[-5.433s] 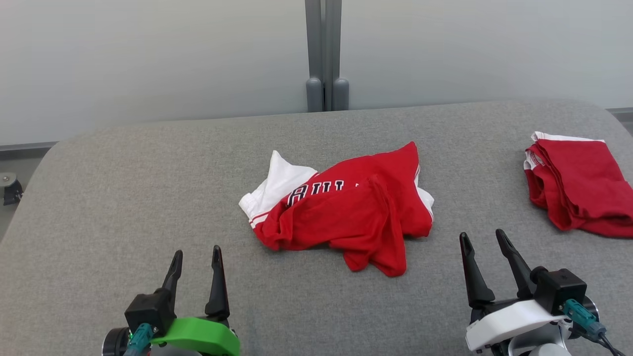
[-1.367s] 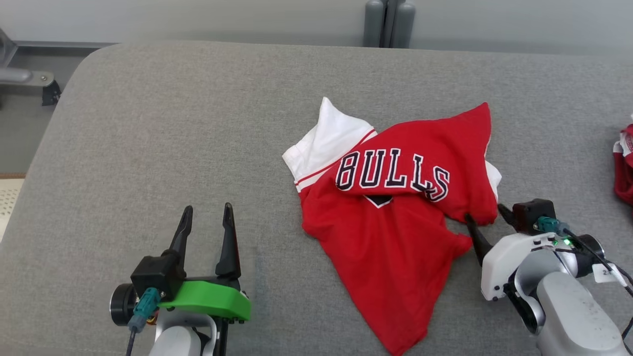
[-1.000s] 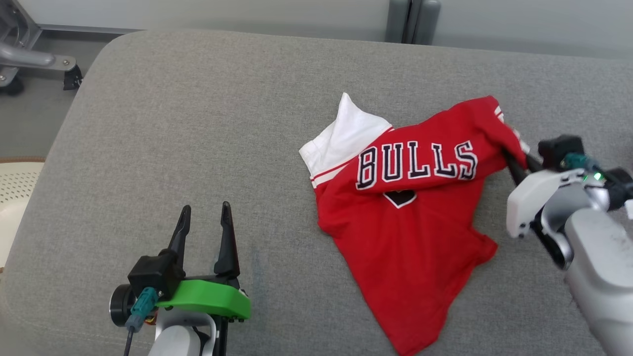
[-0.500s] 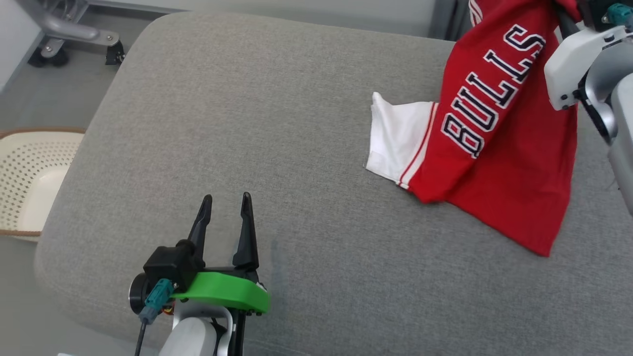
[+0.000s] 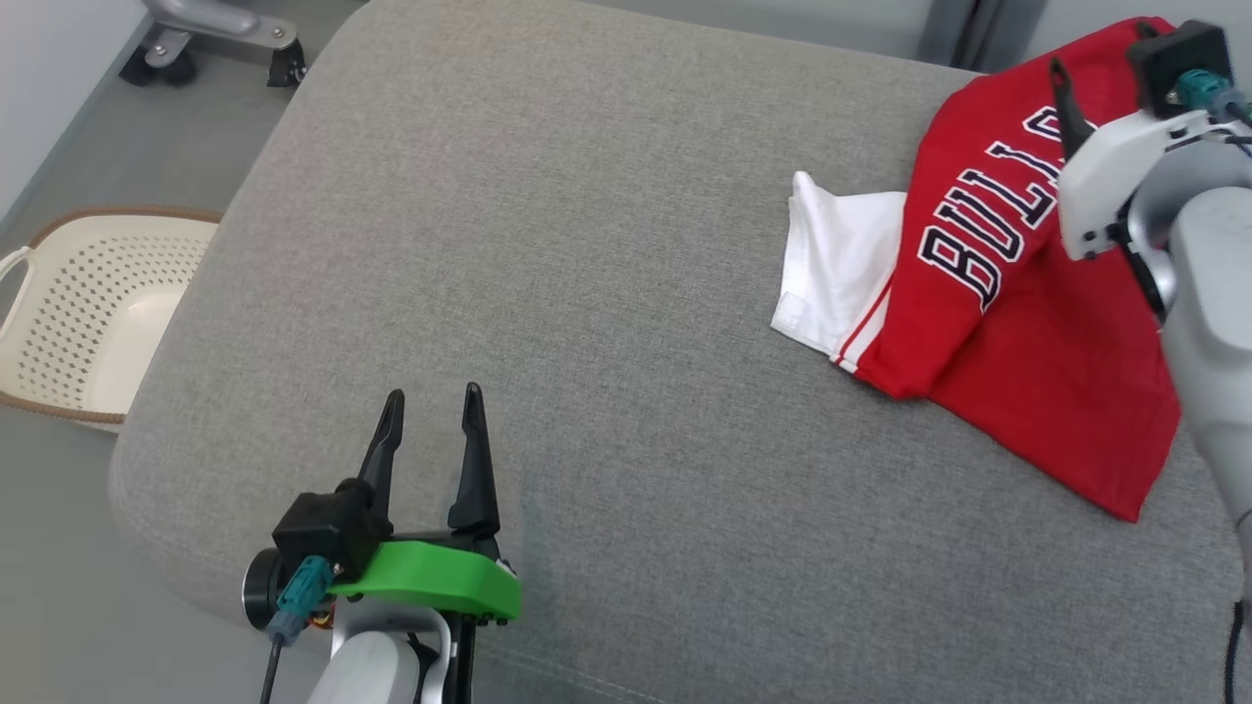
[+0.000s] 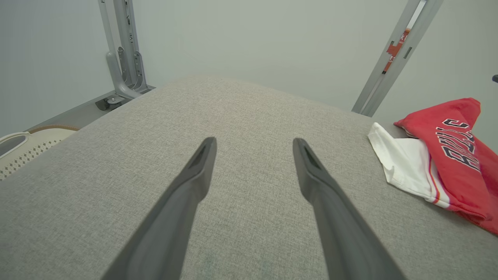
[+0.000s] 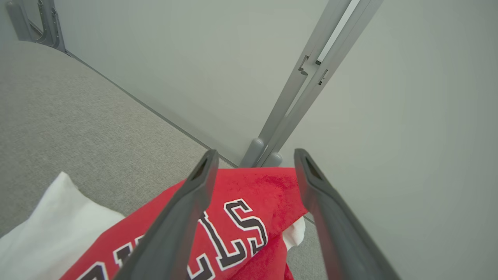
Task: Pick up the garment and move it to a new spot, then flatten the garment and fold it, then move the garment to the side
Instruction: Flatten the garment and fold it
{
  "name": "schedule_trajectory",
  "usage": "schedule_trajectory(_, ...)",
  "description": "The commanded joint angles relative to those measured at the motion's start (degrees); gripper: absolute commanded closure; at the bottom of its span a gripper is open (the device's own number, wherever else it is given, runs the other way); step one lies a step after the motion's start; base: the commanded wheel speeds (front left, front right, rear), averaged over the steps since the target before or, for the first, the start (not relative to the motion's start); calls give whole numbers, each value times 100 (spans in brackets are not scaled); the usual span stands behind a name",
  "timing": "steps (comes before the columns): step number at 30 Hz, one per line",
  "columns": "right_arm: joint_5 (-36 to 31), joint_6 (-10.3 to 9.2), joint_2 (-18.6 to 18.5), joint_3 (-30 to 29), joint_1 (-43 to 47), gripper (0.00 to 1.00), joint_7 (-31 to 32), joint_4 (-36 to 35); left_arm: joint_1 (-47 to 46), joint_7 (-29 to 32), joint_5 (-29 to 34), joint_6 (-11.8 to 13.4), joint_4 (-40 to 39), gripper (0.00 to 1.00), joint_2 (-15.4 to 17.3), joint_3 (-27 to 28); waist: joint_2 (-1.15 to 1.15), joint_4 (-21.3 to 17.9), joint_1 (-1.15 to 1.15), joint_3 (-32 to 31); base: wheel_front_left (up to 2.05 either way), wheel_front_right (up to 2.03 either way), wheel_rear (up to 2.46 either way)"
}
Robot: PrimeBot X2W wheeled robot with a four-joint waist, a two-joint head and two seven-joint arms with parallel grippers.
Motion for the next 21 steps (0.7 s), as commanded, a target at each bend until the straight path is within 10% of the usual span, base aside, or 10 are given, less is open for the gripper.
schedule_trajectory(1, 113, -6, 174, 111, 130, 0, -111, 58, 71, -1, 91, -27, 21, 0, 12, 52, 0, -317, 0, -214, 0, 0, 0)
schedule_trajectory(10, 1288, -6, 932, 1451, 428, 0, -319, 16, 15, -1, 172, -137, 78, 0, 14, 6, 0, -651, 0, -296, 0, 0, 0)
schedule_trajectory(21, 2162, -6, 791, 2271, 202, 0, 32, 343, -160, -1, -47, -47, -54, 0, 13, -242, 0, 207, 0, 186, 0, 0, 0)
